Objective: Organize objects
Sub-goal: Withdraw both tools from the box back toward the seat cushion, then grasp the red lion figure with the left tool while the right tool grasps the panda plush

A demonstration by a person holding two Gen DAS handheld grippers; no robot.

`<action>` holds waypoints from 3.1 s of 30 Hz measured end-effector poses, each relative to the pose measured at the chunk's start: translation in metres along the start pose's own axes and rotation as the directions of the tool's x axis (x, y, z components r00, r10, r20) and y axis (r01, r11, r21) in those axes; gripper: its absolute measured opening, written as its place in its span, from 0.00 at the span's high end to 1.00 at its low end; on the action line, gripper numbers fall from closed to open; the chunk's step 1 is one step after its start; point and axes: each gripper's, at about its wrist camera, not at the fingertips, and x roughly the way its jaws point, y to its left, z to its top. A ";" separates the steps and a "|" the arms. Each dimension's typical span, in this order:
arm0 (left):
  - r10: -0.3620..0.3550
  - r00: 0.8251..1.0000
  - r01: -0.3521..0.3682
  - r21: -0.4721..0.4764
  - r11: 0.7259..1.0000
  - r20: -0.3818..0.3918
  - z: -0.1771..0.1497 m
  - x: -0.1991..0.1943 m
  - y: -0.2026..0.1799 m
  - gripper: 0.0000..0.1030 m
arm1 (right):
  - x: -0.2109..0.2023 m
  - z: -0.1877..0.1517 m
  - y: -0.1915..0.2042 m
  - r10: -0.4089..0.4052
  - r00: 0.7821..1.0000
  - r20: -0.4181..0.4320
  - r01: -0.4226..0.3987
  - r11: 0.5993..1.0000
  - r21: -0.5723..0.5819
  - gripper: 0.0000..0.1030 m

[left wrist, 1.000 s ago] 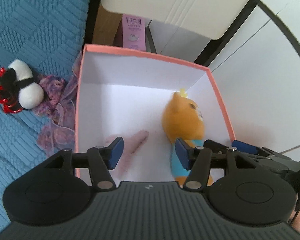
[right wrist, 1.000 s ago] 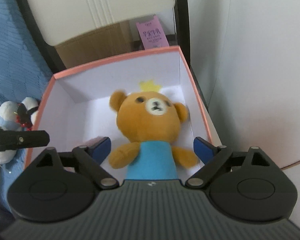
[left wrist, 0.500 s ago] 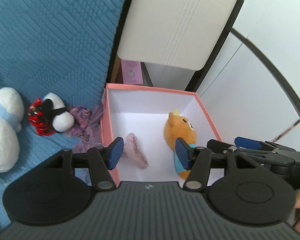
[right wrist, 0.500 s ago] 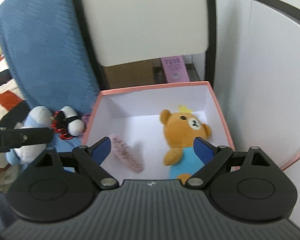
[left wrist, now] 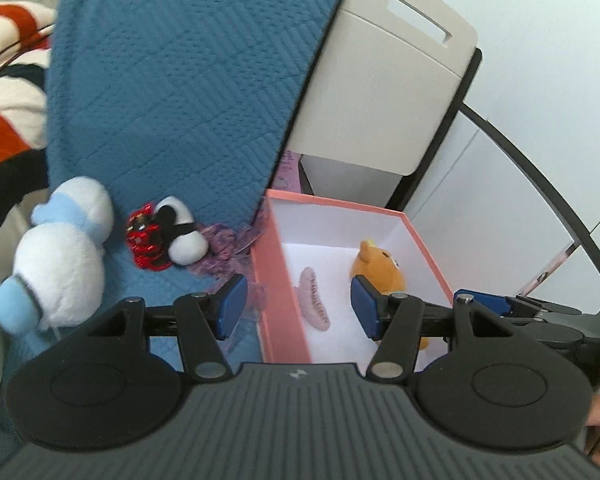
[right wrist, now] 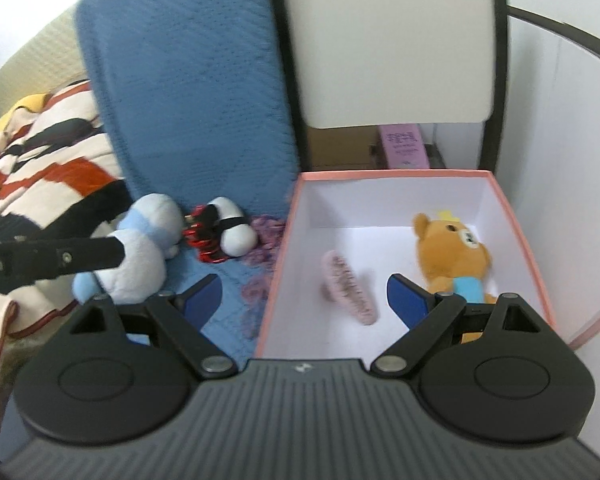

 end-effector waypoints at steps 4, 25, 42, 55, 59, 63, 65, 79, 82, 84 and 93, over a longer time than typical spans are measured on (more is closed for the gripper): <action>0.028 0.999 -0.028 0.013 1.000 0.020 -0.015 -0.019 0.016 0.39 | -0.002 -0.011 0.015 0.016 1.000 0.013 -0.016 1.000 -0.005 0.11; 0.182 0.978 -0.169 -0.122 0.978 0.098 -0.052 -0.088 0.095 0.39 | -0.066 -0.019 0.120 0.122 0.992 0.034 -0.119 0.989 -0.085 0.11; 0.213 0.976 -0.203 -0.158 0.966 0.047 -0.049 -0.046 0.111 0.39 | -0.103 -0.004 0.129 0.079 0.997 0.014 -0.078 0.992 -0.095 0.11; 0.188 0.981 -0.180 -0.152 0.972 0.043 -0.039 -0.022 0.114 0.39 | -0.086 -0.002 0.130 0.052 0.999 -0.014 -0.053 0.993 -0.104 0.11; 0.186 0.982 -0.179 -0.158 0.971 0.033 -0.035 -0.011 0.123 0.39 | -0.078 0.001 0.129 0.039 0.999 -0.025 -0.042 0.994 -0.098 0.11; 0.187 0.982 -0.183 -0.154 0.971 0.017 -0.031 0.007 0.135 0.39 | -0.066 0.006 0.131 0.033 0.999 -0.028 -0.036 0.994 -0.101 0.11; 0.183 0.983 -0.179 -0.154 0.972 0.013 -0.029 0.016 0.140 0.39 | -0.057 0.007 0.130 0.028 0.999 -0.029 -0.031 0.995 -0.100 0.11; 0.192 0.981 -0.190 -0.097 0.977 0.010 -0.001 0.091 0.164 0.39 | 0.057 0.018 0.121 -0.057 0.997 -0.048 0.051 0.991 -0.121 0.11; 0.183 0.983 -0.181 -0.080 0.980 0.016 0.005 0.105 0.167 0.39 | 0.084 0.023 0.121 -0.068 0.997 -0.048 0.062 0.990 -0.125 0.12; 0.188 0.982 -0.188 -0.066 0.980 0.005 0.008 0.118 0.170 0.39 | 0.105 0.026 0.120 -0.089 0.995 -0.052 0.082 0.988 -0.130 0.11; 0.176 0.984 -0.177 -0.033 0.984 -0.022 0.014 0.162 0.180 0.43 | 0.188 0.043 0.108 -0.065 0.996 -0.061 0.059 0.995 -0.083 0.11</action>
